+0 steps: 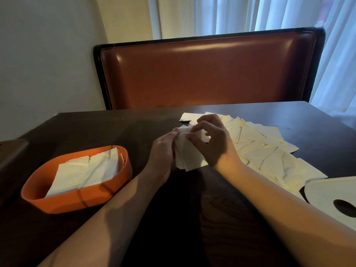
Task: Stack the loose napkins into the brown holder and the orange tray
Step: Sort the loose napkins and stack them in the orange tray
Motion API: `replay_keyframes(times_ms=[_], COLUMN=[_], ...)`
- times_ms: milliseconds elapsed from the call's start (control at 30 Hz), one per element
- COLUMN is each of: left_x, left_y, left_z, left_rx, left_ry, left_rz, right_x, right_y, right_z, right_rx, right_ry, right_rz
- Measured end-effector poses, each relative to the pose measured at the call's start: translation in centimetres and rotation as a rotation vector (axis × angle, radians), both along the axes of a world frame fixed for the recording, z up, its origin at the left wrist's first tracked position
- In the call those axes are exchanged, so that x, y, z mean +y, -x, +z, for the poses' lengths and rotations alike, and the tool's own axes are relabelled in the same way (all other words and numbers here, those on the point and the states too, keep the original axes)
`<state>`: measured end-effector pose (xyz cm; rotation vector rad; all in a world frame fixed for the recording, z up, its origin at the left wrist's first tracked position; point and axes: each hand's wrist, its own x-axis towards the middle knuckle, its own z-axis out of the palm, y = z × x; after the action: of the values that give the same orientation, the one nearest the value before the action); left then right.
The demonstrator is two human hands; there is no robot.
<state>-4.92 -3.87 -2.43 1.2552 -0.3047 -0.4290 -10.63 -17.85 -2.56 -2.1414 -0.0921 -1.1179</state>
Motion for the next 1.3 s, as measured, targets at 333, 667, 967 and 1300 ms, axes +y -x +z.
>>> replay_keyframes(times_ms=[333, 667, 967, 1300], left_x=[0.1, 0.3, 0.7, 1.1], left_y=[1.7, 2.5, 0.3, 0.5], left_z=[1.1, 1.2, 1.0, 1.6], left_rx=[-0.125, -0.203, -0.073, 0.138], left_ry=[-0.047, -0.190, 0.076, 0.322], left_rz=[-0.176, -0.235, 0.082, 0.122], right_x=[0.4, 0.9, -1.2, -0.4], right_y=[0.3, 1.4, 0.7, 0.8], right_z=[1.0, 2.2, -0.1, 0.7], right_rx=[0.136, 0.146, 0.656, 0.709], right_ry=[-0.519, -0.877, 0.049, 0.263], right_rz=[0.091, 0.343, 0.040, 0.066])
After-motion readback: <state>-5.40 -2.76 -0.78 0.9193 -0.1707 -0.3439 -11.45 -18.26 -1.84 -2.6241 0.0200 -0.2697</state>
